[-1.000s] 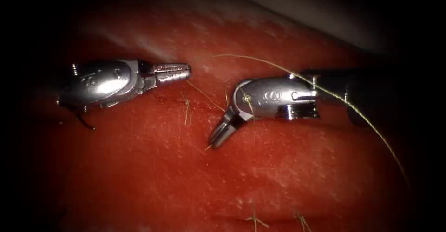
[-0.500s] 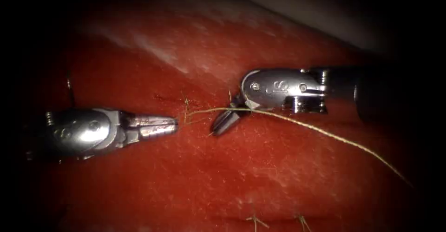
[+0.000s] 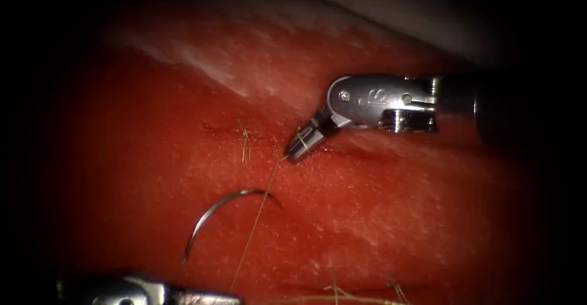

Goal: Wound Closure

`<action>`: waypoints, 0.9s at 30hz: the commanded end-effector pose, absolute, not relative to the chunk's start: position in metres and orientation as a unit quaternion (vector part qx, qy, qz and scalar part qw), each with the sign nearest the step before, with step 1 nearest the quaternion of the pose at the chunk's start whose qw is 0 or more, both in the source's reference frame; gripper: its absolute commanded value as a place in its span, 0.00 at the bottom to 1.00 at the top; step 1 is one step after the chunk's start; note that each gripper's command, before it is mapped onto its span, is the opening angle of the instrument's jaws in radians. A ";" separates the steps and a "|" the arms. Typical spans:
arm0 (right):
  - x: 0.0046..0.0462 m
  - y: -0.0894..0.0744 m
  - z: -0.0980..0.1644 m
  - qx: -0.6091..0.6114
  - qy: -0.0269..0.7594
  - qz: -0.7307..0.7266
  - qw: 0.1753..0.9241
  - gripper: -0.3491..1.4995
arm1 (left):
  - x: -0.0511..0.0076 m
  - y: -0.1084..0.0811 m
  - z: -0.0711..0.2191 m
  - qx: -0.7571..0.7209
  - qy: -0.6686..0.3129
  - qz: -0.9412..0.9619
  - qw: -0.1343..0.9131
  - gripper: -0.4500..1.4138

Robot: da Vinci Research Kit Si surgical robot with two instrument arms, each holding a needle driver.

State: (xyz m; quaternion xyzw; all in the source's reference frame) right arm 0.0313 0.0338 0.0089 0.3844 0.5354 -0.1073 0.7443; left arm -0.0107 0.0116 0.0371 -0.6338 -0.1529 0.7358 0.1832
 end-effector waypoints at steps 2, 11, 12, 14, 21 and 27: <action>0.0322 0.034 0.009 0.384 0.537 -0.109 0.743 0.00 | -0.0107 0.011 0.037 -0.634 -0.155 0.735 0.184 0.05; 0.0317 0.034 0.009 0.385 0.538 -0.107 0.743 0.00 | -0.0097 0.009 0.033 -0.633 -0.161 0.736 0.180 0.05; 0.0315 0.034 0.009 0.383 0.538 -0.106 0.744 0.00 | -0.0096 0.009 0.033 -0.633 -0.161 0.736 0.179 0.05; 0.0313 0.035 0.010 0.383 0.536 -0.104 0.745 0.00 | -0.0096 0.008 0.032 -0.633 -0.162 0.736 0.178 0.05; 0.0314 0.035 0.011 0.382 0.534 -0.099 0.748 0.00 | -0.0097 0.006 0.030 -0.634 -0.163 0.736 0.174 0.05; 0.0312 0.036 0.011 0.369 0.529 -0.086 0.759 0.00 | -0.0098 0.005 0.028 -0.633 -0.167 0.736 0.175 0.05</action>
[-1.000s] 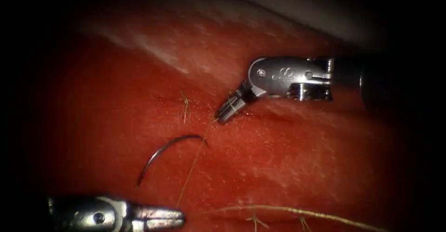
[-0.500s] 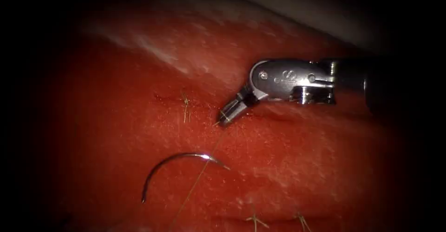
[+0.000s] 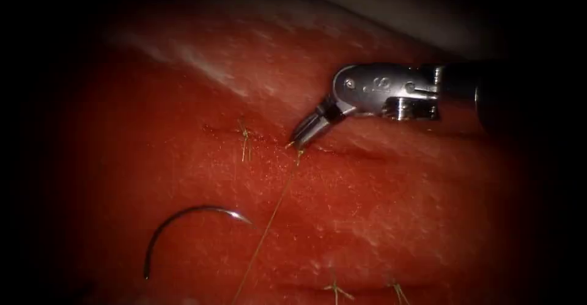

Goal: Wound Closure

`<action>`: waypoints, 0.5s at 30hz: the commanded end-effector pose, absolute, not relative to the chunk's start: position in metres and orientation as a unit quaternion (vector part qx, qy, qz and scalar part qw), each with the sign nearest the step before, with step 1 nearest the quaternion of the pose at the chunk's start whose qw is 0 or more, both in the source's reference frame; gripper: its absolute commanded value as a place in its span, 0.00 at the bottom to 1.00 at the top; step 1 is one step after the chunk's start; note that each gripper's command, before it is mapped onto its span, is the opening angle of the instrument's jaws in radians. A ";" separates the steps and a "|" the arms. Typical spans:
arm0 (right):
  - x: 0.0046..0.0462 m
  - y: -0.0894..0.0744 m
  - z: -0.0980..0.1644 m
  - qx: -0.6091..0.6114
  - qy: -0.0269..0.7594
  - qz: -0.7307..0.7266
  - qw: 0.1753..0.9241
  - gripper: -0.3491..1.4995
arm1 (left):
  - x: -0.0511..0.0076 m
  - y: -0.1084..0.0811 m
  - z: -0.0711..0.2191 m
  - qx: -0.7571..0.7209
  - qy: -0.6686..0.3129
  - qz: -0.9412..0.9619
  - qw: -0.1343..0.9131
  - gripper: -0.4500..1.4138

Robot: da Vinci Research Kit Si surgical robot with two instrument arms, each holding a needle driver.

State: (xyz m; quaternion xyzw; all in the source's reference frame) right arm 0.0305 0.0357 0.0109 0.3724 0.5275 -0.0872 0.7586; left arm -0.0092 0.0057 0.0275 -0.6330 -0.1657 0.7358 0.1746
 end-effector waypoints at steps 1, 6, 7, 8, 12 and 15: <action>0.0311 0.037 0.012 0.359 0.530 -0.077 0.764 0.00 | -0.0101 0.005 0.028 -0.632 -0.168 0.736 0.177 0.05; 0.0310 0.037 0.013 0.345 0.530 -0.044 0.774 0.00 | -0.0107 0.004 0.028 -0.629 -0.173 0.736 0.180 0.05; 0.0310 0.037 0.013 0.343 0.531 -0.038 0.774 0.00 | -0.0107 0.004 0.028 -0.629 -0.173 0.736 0.180 0.05; 0.0310 0.037 0.013 0.341 0.531 -0.031 0.775 0.00 | -0.0107 0.004 0.028 -0.629 -0.174 0.736 0.180 0.05; 0.0309 0.037 0.014 0.311 0.533 0.014 0.787 0.00 | -0.0103 0.004 0.028 -0.628 -0.177 0.736 0.181 0.05; 0.0306 0.038 0.016 0.284 0.528 0.055 0.799 0.00 | -0.0100 0.004 0.028 -0.629 -0.184 0.734 0.178 0.05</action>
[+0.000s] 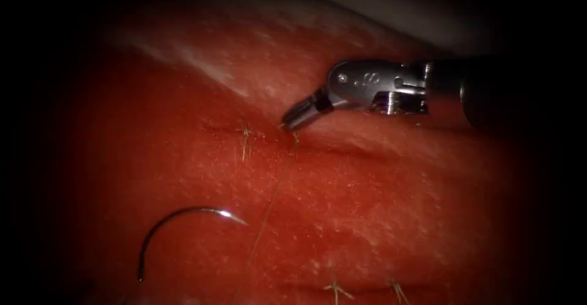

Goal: Wound Closure

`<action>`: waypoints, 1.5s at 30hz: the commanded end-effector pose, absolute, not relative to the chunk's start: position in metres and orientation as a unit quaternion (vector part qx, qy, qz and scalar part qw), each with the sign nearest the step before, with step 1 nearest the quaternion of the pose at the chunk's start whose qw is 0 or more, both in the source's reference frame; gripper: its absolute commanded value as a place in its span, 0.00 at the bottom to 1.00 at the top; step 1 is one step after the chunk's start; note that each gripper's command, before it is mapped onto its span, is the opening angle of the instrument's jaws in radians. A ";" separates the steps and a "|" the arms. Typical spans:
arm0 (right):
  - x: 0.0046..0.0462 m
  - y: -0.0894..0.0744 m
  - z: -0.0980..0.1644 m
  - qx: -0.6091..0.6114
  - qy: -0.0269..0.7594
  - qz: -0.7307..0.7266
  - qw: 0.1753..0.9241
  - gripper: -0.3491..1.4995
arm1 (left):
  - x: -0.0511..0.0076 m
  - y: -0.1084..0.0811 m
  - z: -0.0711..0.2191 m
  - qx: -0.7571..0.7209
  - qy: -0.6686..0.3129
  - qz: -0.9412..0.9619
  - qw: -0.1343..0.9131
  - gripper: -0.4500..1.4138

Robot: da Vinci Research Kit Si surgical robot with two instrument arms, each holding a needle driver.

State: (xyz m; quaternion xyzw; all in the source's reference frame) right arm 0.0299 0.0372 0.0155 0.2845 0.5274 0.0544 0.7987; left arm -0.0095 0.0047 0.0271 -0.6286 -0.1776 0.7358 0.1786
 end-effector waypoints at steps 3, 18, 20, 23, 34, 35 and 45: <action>0.0301 0.038 0.017 0.270 0.524 0.079 0.804 0.00 | -0.0098 0.004 0.028 -0.626 -0.227 0.726 0.170 0.05; 0.0274 0.037 0.012 0.198 0.555 0.200 0.783 0.90 | -0.0097 0.004 0.027 -0.619 -0.244 0.730 0.159 0.05; 0.0272 0.037 0.011 0.191 0.555 0.214 0.781 0.93 | -0.0095 0.004 0.027 -0.618 -0.245 0.730 0.158 0.05; 0.0262 0.038 0.009 0.160 0.553 0.266 0.773 0.99 | -0.0091 0.005 0.027 -0.621 -0.238 0.732 0.151 0.05; 0.0247 0.038 0.003 0.160 0.562 0.321 0.745 0.83 | -0.0066 0.024 0.025 -0.599 -0.086 0.787 0.123 0.05; 0.0250 0.037 0.003 0.167 0.565 0.317 0.744 0.74 | -0.0062 0.026 0.026 -0.594 -0.077 0.791 0.123 0.05; 0.0308 0.036 0.004 0.164 0.568 0.318 0.741 0.00 | -0.0027 0.034 0.032 -0.528 -0.005 0.842 0.112 0.05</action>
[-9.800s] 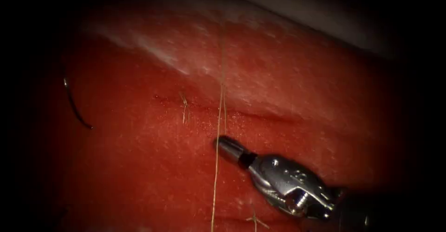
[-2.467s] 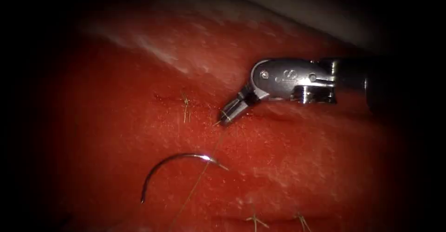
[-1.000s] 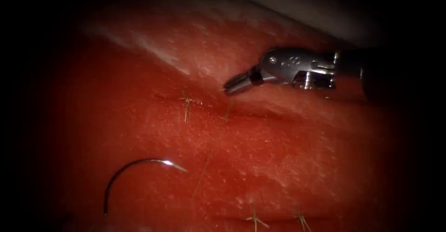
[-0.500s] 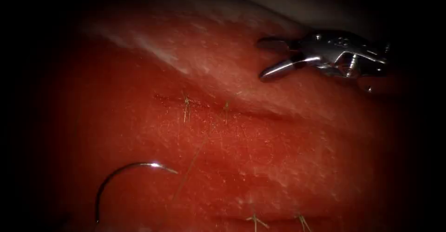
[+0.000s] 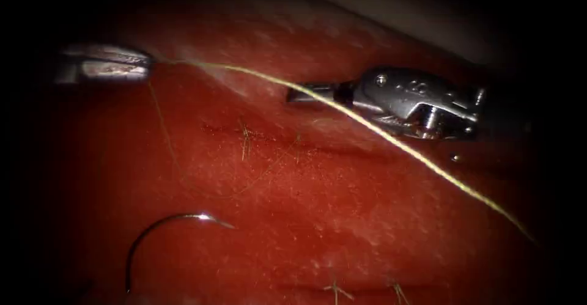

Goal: Wound Closure

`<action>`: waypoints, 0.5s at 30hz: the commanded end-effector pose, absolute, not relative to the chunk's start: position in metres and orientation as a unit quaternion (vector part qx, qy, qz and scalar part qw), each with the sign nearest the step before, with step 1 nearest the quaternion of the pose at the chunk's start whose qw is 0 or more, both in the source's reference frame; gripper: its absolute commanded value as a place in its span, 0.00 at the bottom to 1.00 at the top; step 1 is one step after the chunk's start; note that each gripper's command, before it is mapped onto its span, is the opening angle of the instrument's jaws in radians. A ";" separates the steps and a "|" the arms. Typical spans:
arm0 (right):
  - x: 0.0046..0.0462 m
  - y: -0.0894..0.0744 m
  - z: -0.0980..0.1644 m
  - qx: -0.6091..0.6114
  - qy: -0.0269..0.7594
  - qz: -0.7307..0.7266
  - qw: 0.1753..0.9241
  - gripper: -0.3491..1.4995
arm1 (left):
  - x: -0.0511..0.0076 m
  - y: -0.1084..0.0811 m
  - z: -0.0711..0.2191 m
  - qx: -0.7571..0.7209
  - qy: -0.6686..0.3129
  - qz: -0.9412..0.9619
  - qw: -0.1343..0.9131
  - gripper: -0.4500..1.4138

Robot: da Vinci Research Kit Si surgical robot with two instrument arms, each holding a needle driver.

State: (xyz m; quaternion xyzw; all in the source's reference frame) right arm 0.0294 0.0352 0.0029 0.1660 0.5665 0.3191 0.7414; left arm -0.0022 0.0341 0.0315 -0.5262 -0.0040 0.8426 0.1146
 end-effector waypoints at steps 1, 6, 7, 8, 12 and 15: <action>0.0320 0.035 0.006 0.157 0.567 0.315 0.745 0.00 | -0.0029 0.035 0.033 -0.532 -0.010 0.839 0.111 0.05; 0.0341 0.034 0.008 0.157 0.565 0.303 0.751 0.00 | -0.0054 0.036 0.034 -0.573 -0.012 0.811 0.119 0.05; 0.0349 0.034 0.008 0.154 0.565 0.304 0.751 0.00 | -0.0069 0.037 0.034 -0.582 -0.021 0.803 0.125 0.05; 0.0354 0.033 0.008 0.154 0.565 0.305 0.751 0.00 | -0.0087 0.038 0.034 -0.593 -0.031 0.793 0.134 0.05; 0.0364 0.033 0.007 0.153 0.567 0.306 0.749 0.00 | -0.0129 0.039 0.035 -0.607 -0.045 0.779 0.151 0.05; 0.0370 0.033 0.007 0.149 0.573 0.308 0.744 0.00 | -0.0156 0.041 0.036 -0.617 -0.055 0.768 0.160 0.05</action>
